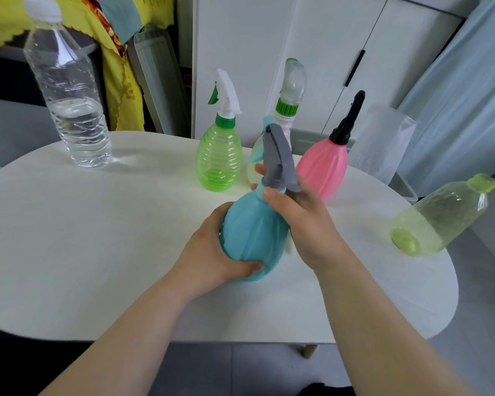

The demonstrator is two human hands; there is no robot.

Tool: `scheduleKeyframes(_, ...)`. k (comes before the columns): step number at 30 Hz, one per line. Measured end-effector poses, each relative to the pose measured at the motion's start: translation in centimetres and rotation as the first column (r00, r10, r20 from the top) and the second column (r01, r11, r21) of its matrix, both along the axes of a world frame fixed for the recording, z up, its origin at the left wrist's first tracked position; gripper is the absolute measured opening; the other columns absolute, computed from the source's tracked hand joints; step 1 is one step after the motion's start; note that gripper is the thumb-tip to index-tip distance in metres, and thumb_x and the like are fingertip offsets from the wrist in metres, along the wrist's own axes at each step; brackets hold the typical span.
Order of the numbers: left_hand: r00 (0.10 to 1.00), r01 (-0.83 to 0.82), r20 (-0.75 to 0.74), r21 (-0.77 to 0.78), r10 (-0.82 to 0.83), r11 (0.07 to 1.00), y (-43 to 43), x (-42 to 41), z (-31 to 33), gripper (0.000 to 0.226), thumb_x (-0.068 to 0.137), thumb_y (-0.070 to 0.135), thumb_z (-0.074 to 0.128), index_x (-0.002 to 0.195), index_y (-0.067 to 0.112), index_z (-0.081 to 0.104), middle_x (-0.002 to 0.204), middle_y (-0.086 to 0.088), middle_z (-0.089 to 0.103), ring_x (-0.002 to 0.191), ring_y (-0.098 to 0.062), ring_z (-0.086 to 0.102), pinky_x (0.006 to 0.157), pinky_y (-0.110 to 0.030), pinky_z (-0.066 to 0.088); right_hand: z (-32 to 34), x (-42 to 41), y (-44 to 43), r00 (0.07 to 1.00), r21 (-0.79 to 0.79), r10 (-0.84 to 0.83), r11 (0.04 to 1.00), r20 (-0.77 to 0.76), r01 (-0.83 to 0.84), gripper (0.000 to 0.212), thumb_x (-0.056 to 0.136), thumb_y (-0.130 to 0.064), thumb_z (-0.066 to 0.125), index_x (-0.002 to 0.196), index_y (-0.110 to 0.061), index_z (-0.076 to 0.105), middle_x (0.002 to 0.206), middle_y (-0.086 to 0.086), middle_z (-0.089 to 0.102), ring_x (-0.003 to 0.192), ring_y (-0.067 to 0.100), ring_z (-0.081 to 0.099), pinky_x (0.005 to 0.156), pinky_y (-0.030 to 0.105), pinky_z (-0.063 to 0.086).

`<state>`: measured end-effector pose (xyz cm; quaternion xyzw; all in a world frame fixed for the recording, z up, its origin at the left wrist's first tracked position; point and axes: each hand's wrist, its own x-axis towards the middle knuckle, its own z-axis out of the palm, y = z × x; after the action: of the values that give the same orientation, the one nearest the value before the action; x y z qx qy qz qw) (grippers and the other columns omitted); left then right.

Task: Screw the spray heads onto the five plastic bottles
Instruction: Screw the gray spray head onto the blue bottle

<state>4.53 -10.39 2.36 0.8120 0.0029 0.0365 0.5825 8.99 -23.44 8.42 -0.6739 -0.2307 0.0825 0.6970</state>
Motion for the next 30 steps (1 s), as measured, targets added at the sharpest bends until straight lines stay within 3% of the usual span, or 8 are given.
scheduleKeyframes(3,0.999,-0.029,0.023,0.001,0.029,1.0,-0.2,0.0,0.0,0.076,0.04,0.032,0.08,0.095,0.056,0.032,0.096,0.03,0.048,0.087,0.011,0.05,0.063,-0.007,0.04,0.0,-0.1,0.0,0.997,0.001,-0.078,0.997,0.004,0.078,0.017,0.068,-0.02,0.065,0.081,-0.026,0.057,0.083,-0.011,0.065,0.075,-0.004,0.061,0.07,0.012,0.05)
scheduleKeyframes(7,0.996,-0.076,0.05,0.035,0.074,0.997,-0.6,-0.1,-0.1,0.084,0.046,0.024,0.083,0.11,0.045,0.032,0.103,0.022,0.047,0.092,-0.006,0.051,0.07,-0.018,0.038,-0.3,-0.1,0.8,0.958,-0.08,-0.264,0.959,0.113,0.274,0.028,0.071,-0.013,0.072,0.078,-0.023,0.048,0.078,-0.004,0.057,0.072,0.007,0.057,0.068,0.018,0.047)
scheduleKeyframes(11,0.993,-0.1,0.072,0.078,0.094,0.992,-0.5,-0.1,-0.3,0.089,0.046,0.027,0.082,0.119,0.038,0.033,0.106,0.019,0.045,0.097,-0.008,0.048,0.075,-0.022,0.039,0.3,0.4,0.4,0.997,-0.123,-0.07,0.99,0.016,0.071,0.031,0.07,-0.022,0.072,0.091,-0.033,0.054,0.087,-0.016,0.063,0.078,-0.009,0.06,0.071,0.006,0.047)
scheduleKeyframes(13,0.993,-0.096,0.073,0.103,0.089,0.99,-0.7,-0.1,-0.4,0.091,0.046,0.028,0.083,0.121,0.036,0.032,0.11,0.017,0.044,0.099,-0.008,0.046,0.082,-0.027,0.04,0.7,0.8,0.2,0.999,-0.181,0.029,0.983,-0.026,-0.034,0.022,0.066,-0.024,0.07,0.085,-0.032,0.062,0.086,-0.016,0.066,0.079,-0.008,0.061,0.072,0.007,0.048)
scheduleKeyframes(17,0.999,0.042,0.009,-0.028,-0.042,0.999,-0.2,-0.2,-0.1,0.089,0.038,0.039,0.08,0.105,0.056,0.025,0.11,0.029,0.041,0.101,0.006,0.048,0.073,-0.009,0.04,1.1,0.9,0.1,0.995,-0.183,0.1,0.978,-0.022,-0.102,0.014,0.071,-0.011,0.065,0.063,-0.022,0.062,0.079,-0.013,0.072,0.082,-0.002,0.064,0.073,0.012,0.051)
scheduleKeyframes(21,0.994,0.112,0.019,-0.041,-0.111,0.993,-0.1,-0.2,0.1,0.083,0.038,0.034,0.078,0.1,0.058,0.027,0.107,0.032,0.039,0.092,0.029,0.041,0.065,0.004,0.037,1.3,0.9,-0.5,0.98,-0.101,0.179,0.977,-0.082,-0.187,0.016,0.065,-0.011,0.06,0.055,-0.022,0.059,0.079,-0.01,0.074,0.085,0.003,0.067,0.072,0.015,0.052)
scheduleKeyframes(25,0.998,-0.008,0.062,-0.021,0.01,1.0,-1.2,-0.2,-0.5,0.077,0.044,0.026,0.079,0.094,0.056,0.028,0.096,0.03,0.042,0.083,0.027,0.044,0.06,0.005,0.036,0.8,0.5,0.6,0.997,-0.083,-0.054,0.995,-0.06,0.049,0.021,0.063,-0.013,0.06,0.046,-0.026,0.061,0.07,-0.015,0.073,0.073,-0.001,0.064,0.066,0.013,0.051)
scheduleKeyframes(30,0.996,-0.05,0.079,0.042,0.047,0.998,-1.4,-0.2,-0.9,0.08,0.05,0.019,0.079,0.094,0.058,0.024,0.094,0.03,0.04,0.082,0.012,0.045,0.061,0.005,0.035,0.0,-0.5,1.8,0.925,-0.069,-0.378,0.923,0.034,0.379,0.035,0.073,-0.004,0.061,0.046,-0.028,0.06,0.072,-0.007,0.071,0.056,-0.002,0.054,0.052,0.005,0.042)
